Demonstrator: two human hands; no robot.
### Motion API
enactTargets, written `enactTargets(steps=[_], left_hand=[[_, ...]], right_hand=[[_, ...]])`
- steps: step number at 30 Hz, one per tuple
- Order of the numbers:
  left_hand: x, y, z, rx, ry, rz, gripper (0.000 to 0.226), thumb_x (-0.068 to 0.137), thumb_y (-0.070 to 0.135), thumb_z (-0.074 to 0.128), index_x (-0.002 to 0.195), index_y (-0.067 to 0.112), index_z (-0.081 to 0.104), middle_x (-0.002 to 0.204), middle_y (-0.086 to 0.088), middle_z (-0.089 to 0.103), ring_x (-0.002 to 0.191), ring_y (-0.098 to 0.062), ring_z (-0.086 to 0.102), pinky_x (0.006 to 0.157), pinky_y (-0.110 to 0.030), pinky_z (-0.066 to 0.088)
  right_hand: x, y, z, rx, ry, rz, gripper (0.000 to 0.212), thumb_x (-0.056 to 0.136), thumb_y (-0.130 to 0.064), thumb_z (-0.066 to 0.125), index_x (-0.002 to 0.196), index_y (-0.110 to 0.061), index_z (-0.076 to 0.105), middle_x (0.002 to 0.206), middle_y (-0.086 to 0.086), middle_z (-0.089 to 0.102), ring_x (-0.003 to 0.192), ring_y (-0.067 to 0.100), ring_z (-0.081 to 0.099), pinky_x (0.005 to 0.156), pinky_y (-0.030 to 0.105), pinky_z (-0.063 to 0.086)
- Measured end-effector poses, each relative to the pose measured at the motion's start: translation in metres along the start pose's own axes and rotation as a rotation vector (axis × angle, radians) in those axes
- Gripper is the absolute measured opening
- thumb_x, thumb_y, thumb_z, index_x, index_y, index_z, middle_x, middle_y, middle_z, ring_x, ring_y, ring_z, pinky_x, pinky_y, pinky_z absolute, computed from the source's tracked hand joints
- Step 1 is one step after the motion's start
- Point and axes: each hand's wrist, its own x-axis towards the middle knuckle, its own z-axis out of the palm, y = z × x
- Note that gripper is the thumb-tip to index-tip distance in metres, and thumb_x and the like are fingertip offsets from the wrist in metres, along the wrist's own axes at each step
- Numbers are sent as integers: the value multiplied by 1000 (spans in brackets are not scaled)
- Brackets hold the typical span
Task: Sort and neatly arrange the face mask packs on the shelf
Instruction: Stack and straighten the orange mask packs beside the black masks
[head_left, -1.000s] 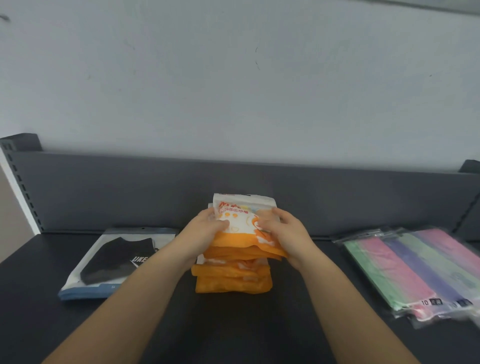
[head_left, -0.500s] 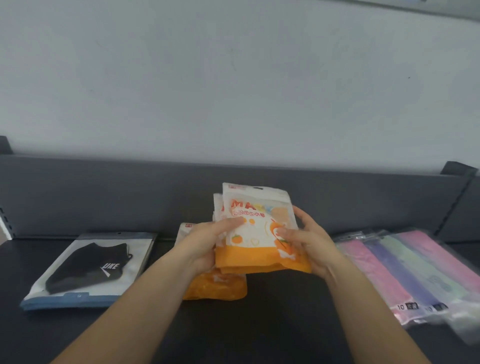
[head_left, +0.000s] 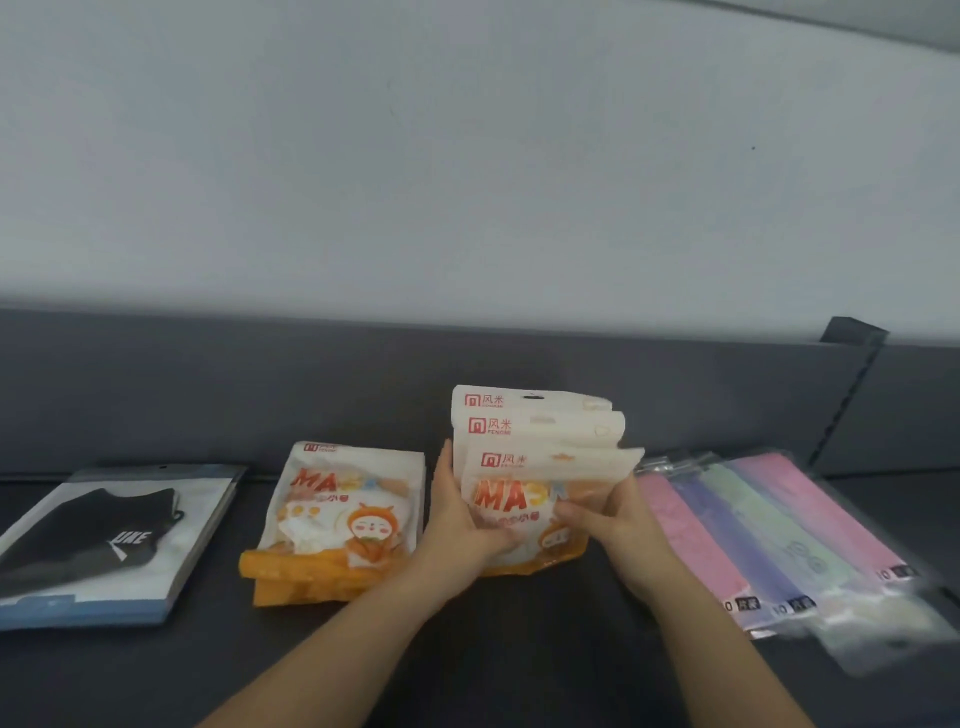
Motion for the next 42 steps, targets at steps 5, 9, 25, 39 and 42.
enactTargets(steps=[5, 9, 25, 39, 42], left_hand=[[7, 6, 6, 12, -28, 11, 101, 77, 27, 83, 152, 31, 16, 148, 7, 42, 139, -18, 43, 111, -48, 42], [9, 5, 12, 28, -14, -67, 106, 88, 42, 69, 155, 29, -13, 159, 4, 25, 144, -23, 35, 113, -45, 36], [6, -8, 10, 1069, -152, 355, 90, 85, 69, 54, 155, 44, 2, 166, 8, -16, 152, -23, -17, 120, -45, -8], [18, 7, -18, 1140, -270, 398, 69, 96, 54, 47, 155, 42, 13, 167, 8, 7, 154, -19, 4, 123, -45, 12], [6, 26, -23, 1265, -250, 546, 59, 103, 39, 40, 156, 36, 15, 166, 7, 14, 153, -20, 13, 122, -44, 14]], right_hand=[[-1, -12, -6, -7, 61, 94, 52, 84, -26, 73, 131, -25, 51, 121, -1, 71, 105, 20, 71, 82, 42, 61], [9, -14, -10, -59, 13, 299, 45, 87, -38, 72, 126, -21, 58, 111, 1, 75, 97, 23, 74, 84, 49, 60], [25, 15, 31, -154, 226, 460, 100, 78, -50, 78, 153, -21, 19, 132, 11, 57, 97, 25, 65, 73, 38, 59], [23, -9, 34, -220, 190, 226, 61, 89, -41, 69, 140, -25, 41, 123, -4, 55, 102, 10, 60, 72, 24, 52], [20, -17, 36, -190, 227, 145, 51, 91, -33, 69, 136, -25, 46, 119, -6, 59, 100, 8, 61, 66, 20, 49]])
